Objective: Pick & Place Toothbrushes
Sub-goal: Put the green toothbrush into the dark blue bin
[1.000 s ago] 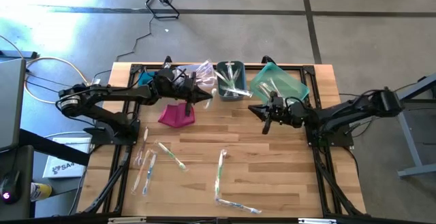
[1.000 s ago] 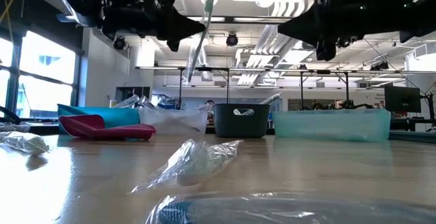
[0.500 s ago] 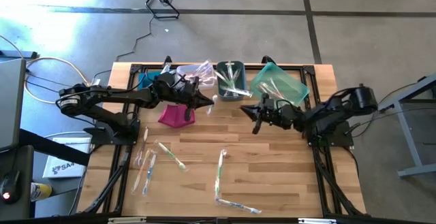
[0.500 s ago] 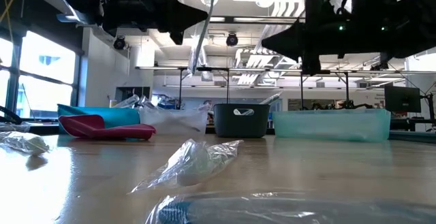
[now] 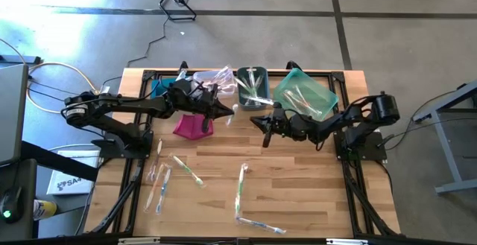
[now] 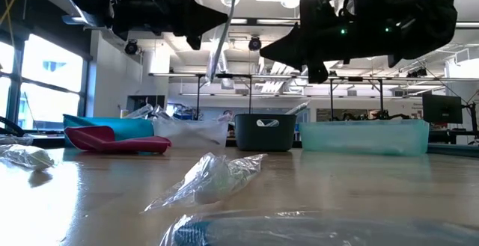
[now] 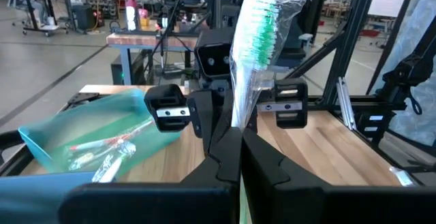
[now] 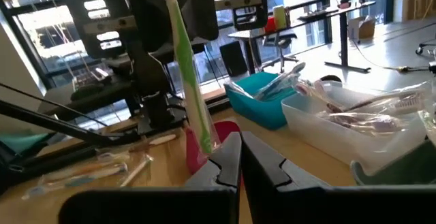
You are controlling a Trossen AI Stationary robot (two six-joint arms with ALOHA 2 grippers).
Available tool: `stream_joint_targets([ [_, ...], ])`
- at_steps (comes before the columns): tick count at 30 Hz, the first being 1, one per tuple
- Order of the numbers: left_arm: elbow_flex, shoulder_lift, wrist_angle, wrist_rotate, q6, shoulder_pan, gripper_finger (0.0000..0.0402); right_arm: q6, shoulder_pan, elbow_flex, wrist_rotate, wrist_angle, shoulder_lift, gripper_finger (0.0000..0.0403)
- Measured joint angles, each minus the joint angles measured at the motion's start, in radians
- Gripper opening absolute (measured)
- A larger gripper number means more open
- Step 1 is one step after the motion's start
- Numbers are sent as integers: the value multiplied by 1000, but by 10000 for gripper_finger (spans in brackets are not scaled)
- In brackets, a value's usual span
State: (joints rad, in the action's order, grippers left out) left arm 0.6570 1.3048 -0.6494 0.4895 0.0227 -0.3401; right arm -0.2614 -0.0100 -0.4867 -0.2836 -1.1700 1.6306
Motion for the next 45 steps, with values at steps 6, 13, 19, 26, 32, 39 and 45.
stream_joint_targets([
  [6,0,0,8,0,0,0,0,-3,0,-14,-7,19,-1,37],
  [13,0,0,9,0,0,0,0,-4,0,-14,-12,13,-1,129],
  [19,0,0,9,0,0,0,0,-4,0,-14,-1,7,-1,168],
  [26,0,0,9,0,0,0,0,-4,0,-16,26,-13,-1,173],
  [32,0,0,8,0,-1,0,0,10,0,-81,29,19,-2,173],
  [39,0,0,8,0,-2,0,0,52,0,-165,29,157,-2,172],
  [45,0,0,8,0,-3,0,0,86,0,-183,48,226,-2,172],
])
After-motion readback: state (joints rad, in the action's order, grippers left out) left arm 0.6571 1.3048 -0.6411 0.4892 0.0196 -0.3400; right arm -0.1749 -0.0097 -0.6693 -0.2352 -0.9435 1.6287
